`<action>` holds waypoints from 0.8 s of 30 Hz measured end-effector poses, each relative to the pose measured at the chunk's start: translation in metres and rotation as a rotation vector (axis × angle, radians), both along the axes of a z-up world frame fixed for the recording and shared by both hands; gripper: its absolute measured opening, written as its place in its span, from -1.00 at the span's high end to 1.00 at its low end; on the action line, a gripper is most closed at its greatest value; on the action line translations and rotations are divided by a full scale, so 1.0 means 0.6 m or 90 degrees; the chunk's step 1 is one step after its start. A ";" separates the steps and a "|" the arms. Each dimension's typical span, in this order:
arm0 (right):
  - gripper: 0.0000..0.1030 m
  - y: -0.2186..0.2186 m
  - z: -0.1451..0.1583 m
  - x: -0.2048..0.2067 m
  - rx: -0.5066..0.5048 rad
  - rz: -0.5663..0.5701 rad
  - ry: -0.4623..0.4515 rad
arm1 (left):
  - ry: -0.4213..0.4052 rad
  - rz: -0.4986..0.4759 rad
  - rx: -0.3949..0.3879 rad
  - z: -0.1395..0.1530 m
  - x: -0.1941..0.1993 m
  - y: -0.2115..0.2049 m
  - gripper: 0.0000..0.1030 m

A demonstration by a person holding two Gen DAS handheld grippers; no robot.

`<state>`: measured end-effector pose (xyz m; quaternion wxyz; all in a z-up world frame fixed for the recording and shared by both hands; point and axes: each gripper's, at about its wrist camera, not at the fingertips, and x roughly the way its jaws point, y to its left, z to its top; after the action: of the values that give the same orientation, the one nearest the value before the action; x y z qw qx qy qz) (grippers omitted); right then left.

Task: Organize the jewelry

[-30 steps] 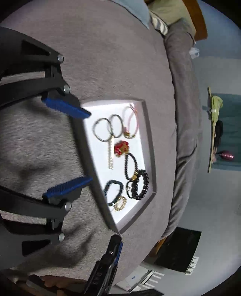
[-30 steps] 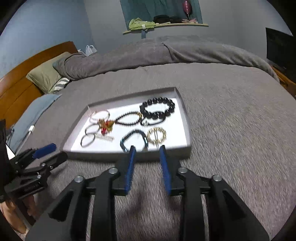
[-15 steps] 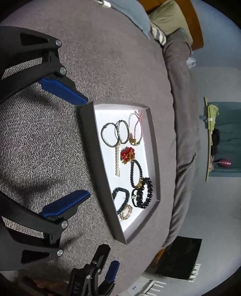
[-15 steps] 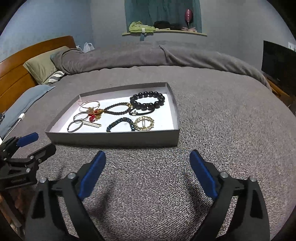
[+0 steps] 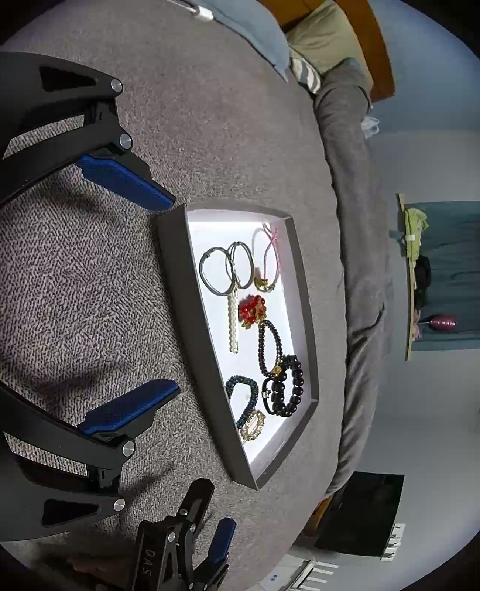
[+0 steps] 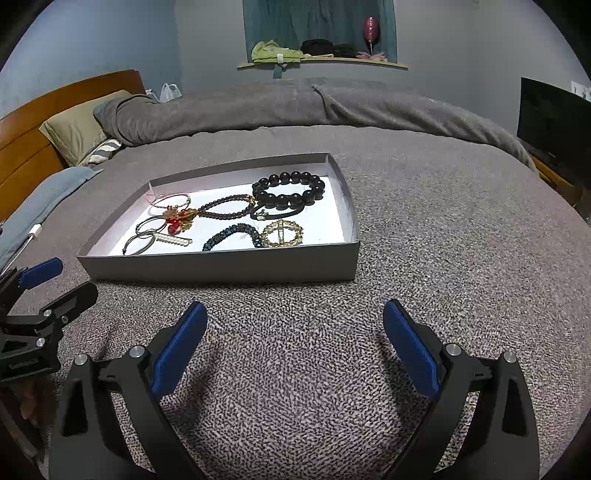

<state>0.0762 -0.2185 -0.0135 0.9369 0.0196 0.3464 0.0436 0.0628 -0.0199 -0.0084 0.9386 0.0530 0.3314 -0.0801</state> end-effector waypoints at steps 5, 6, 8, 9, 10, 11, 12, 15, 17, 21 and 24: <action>-0.85 -0.002 -0.002 0.000 -0.002 -0.013 -0.003 | -0.005 -0.002 0.002 -0.002 -0.001 0.000 -0.79; -0.86 -0.001 -0.003 0.000 -0.004 -0.014 -0.002 | -0.005 -0.002 0.003 -0.002 -0.002 -0.001 -0.79; -0.89 -0.001 -0.004 0.001 -0.006 -0.015 -0.001 | -0.008 -0.002 0.004 -0.001 -0.002 -0.001 -0.79; -0.89 0.000 -0.004 0.001 -0.007 -0.015 0.000 | -0.008 -0.003 0.004 -0.001 -0.003 -0.001 -0.79; -0.89 0.000 -0.005 0.001 -0.008 -0.016 0.001 | -0.009 -0.003 0.004 -0.001 -0.003 -0.001 -0.79; -0.89 0.000 -0.005 0.002 -0.008 -0.017 0.001 | -0.008 -0.003 0.004 -0.001 -0.002 0.000 -0.79; -0.89 -0.001 -0.005 0.002 -0.008 -0.017 0.001 | -0.007 -0.003 0.004 -0.002 -0.002 0.000 -0.79; -0.89 0.000 -0.005 0.002 -0.010 -0.017 0.000 | -0.005 -0.003 0.005 -0.003 -0.002 0.000 -0.79; -0.89 0.000 -0.004 0.002 -0.013 -0.017 -0.001 | -0.006 -0.003 0.004 -0.003 -0.003 0.000 -0.79; -0.89 0.000 -0.004 0.001 -0.014 -0.017 -0.001 | -0.006 -0.003 0.004 -0.003 -0.003 0.000 -0.79; -0.89 0.000 -0.004 0.001 -0.014 -0.017 0.000 | -0.004 -0.002 0.004 -0.004 -0.002 0.001 -0.79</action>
<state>0.0770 -0.2183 -0.0159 0.9376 0.0139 0.3462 0.0274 0.0617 -0.0196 -0.0108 0.9393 0.0569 0.3286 -0.0804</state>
